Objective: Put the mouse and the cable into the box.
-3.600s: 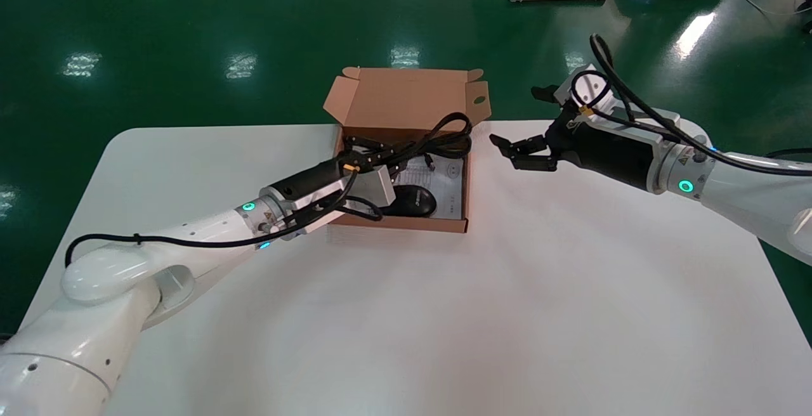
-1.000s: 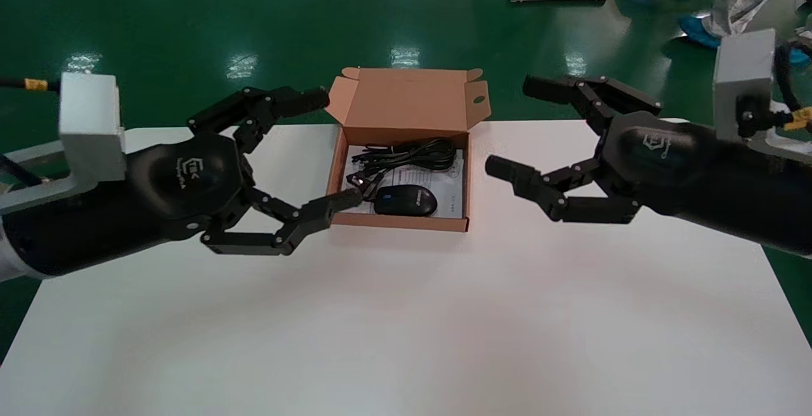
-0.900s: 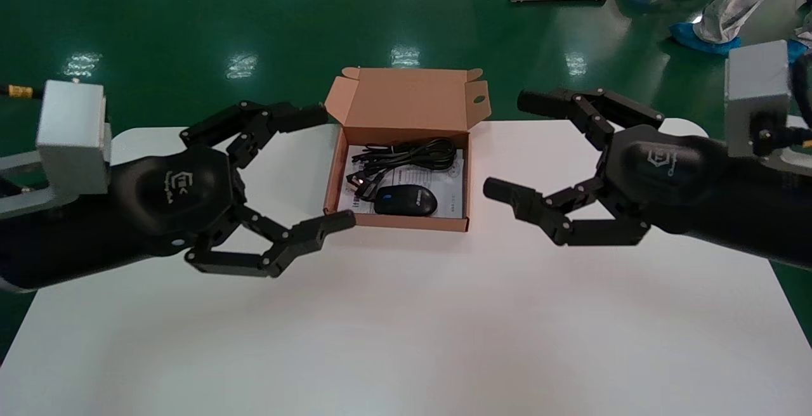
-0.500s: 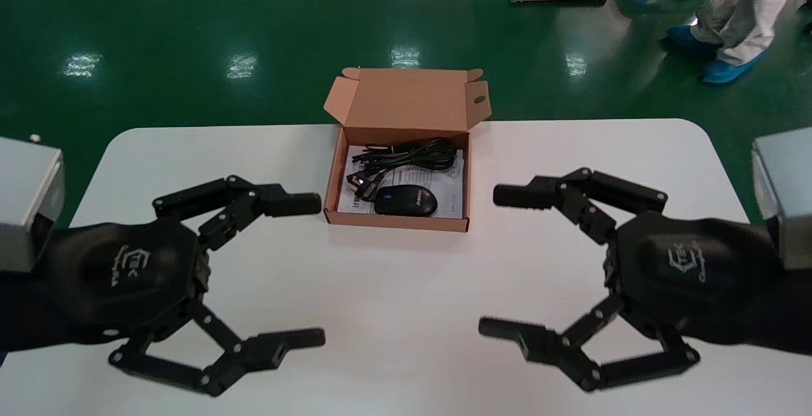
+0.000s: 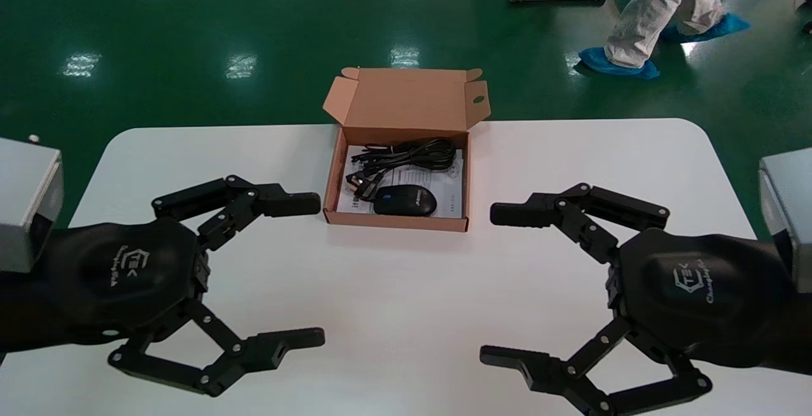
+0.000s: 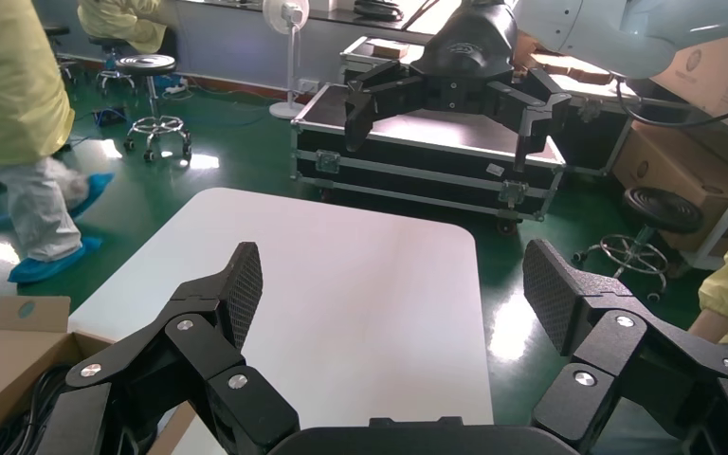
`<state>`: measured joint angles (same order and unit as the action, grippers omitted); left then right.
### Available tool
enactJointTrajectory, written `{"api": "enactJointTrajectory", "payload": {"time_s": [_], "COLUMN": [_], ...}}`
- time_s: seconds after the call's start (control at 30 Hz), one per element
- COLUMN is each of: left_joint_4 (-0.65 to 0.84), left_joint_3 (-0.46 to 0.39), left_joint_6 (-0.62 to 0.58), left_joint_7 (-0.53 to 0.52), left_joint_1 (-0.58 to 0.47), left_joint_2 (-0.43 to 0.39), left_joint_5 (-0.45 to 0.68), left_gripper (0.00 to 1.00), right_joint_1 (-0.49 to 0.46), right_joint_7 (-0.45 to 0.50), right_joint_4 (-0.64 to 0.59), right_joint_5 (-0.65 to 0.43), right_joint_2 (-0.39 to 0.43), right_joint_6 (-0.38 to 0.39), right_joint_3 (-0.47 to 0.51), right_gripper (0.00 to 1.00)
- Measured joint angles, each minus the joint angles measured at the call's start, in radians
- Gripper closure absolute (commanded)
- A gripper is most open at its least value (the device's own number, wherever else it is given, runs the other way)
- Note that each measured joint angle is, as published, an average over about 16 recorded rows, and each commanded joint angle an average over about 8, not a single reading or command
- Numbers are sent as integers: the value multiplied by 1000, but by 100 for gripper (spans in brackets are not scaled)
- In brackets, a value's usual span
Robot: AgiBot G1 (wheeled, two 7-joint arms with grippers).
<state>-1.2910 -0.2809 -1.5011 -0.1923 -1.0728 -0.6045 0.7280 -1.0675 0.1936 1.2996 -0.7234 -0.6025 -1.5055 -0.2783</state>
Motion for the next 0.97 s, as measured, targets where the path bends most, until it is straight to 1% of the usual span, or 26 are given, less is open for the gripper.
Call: {"api": "enactJointTrajectory", "payload": {"time_s": [0.97], "left_joint_4": [6], "left_joint_3": [1], "left_joint_6": [5], "left_joint_7": [4], "left_joint_1": [-1], "left_joint_2": [-6], "left_joint_5": [2], "left_gripper": [0], "right_joint_1": [-6], "right_joint_7": [-6], "right_joint_4": [-16], "right_joint_5": [-6], "right_joint_2": [-8], "right_joint_6": [10], "right_joint_3": [-1], "right_gripper": [0]}}
